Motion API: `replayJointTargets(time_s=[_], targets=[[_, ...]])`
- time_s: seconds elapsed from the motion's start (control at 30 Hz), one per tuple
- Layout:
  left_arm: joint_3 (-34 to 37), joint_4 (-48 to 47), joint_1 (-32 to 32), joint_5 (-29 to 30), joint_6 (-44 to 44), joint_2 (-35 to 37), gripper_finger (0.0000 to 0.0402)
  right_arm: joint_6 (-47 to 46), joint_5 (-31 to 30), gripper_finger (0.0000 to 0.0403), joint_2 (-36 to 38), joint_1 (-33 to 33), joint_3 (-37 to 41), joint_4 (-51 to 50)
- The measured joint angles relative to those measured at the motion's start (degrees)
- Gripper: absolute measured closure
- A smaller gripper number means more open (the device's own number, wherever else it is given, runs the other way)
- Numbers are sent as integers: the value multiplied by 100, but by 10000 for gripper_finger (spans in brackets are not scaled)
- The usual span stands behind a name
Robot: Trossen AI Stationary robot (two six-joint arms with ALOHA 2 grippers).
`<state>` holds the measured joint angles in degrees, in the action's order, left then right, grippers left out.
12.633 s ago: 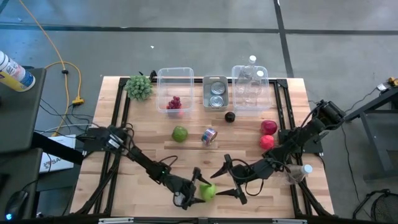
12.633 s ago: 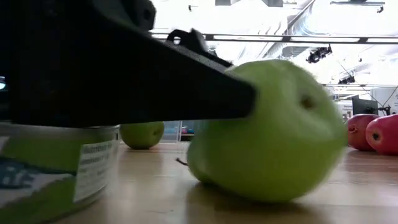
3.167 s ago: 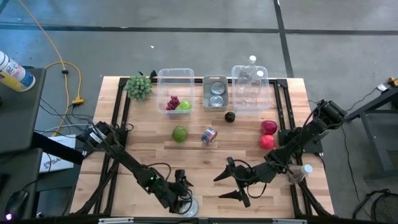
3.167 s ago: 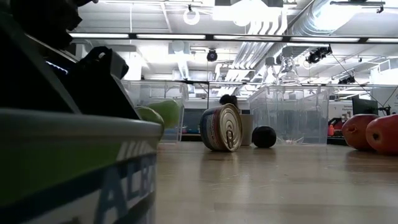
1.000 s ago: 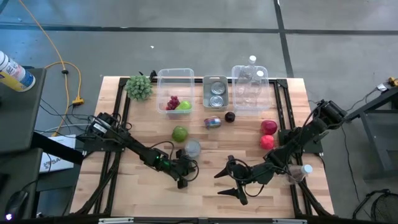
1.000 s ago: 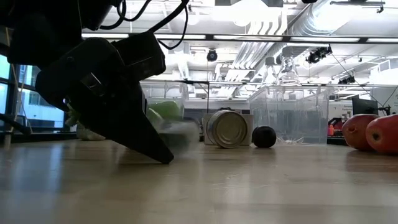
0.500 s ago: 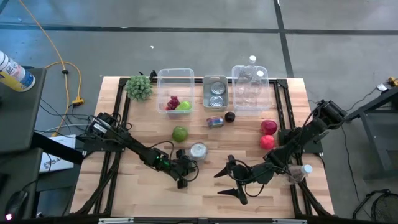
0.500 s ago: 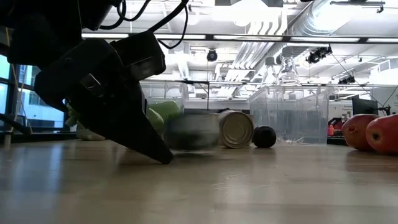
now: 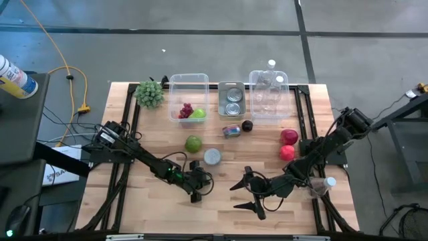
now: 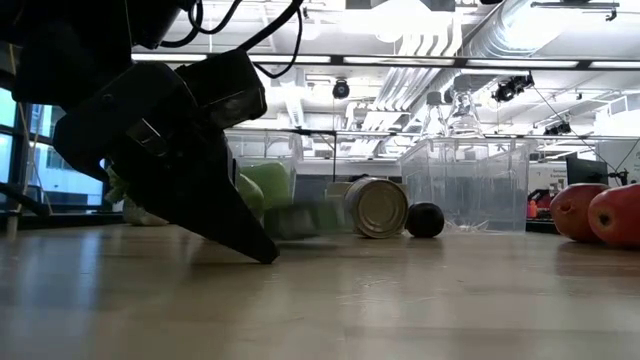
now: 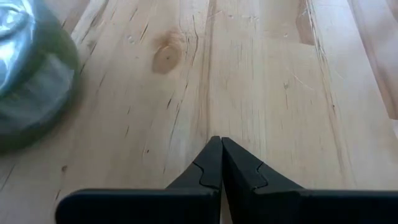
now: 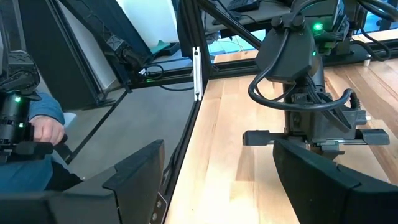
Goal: Pick & Place Food Item
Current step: Put the green tuna can into the gray bin
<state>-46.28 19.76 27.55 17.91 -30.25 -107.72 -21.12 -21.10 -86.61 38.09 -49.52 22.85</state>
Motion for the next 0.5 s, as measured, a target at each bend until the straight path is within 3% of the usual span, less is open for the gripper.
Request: replayJointTargets(time_s=[0.5], targets=[[-4, -1, 0, 4, -105, 0, 401, 8, -142, 114, -477, -90, 0, 82]])
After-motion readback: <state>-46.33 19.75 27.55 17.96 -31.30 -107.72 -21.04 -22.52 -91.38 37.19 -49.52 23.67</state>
